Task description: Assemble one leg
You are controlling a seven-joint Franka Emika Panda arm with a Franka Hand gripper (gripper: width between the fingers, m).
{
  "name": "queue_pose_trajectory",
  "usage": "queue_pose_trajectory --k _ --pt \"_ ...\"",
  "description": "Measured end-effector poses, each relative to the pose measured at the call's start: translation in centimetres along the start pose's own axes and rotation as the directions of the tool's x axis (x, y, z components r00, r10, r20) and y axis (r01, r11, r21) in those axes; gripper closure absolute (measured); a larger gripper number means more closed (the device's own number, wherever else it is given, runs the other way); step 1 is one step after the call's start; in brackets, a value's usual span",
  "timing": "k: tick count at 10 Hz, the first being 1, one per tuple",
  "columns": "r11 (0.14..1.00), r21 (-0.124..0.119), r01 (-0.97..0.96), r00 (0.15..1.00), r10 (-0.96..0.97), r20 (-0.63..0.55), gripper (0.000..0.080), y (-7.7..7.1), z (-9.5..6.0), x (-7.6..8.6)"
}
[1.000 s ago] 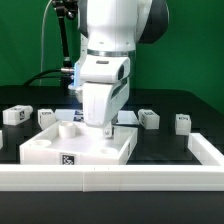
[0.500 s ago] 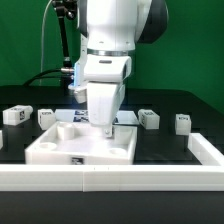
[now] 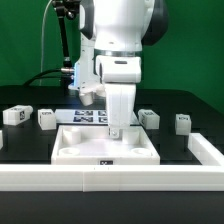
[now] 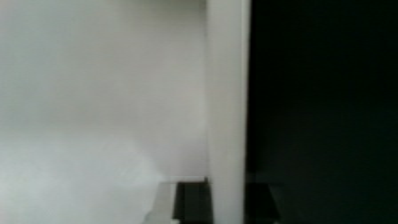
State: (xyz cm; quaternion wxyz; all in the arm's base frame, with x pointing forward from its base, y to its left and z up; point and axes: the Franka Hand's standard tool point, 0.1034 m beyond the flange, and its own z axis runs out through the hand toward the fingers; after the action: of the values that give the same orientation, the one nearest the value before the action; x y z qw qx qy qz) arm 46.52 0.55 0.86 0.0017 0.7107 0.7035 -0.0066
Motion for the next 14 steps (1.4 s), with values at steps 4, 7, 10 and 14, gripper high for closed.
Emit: queue_pose_trajectory --k 4,7,10,14 --pt "0.998 0.005 0.057 0.998 -0.057 0.000 0.0741 0.6 0.0 1.9" --pt "0.996 -0.011 0.090 0.996 -0.091 -0.009 0.0741 1.7 -0.1 5.4" --pt "1.000 -0.017 0.012 1.000 -0.012 -0.013 0.0741 2.3 -0.1 7.0" --pt "0.998 -0.012 -0.065 0.998 0.065 -0.016 0.0741 2.2 -0.2 8.5"
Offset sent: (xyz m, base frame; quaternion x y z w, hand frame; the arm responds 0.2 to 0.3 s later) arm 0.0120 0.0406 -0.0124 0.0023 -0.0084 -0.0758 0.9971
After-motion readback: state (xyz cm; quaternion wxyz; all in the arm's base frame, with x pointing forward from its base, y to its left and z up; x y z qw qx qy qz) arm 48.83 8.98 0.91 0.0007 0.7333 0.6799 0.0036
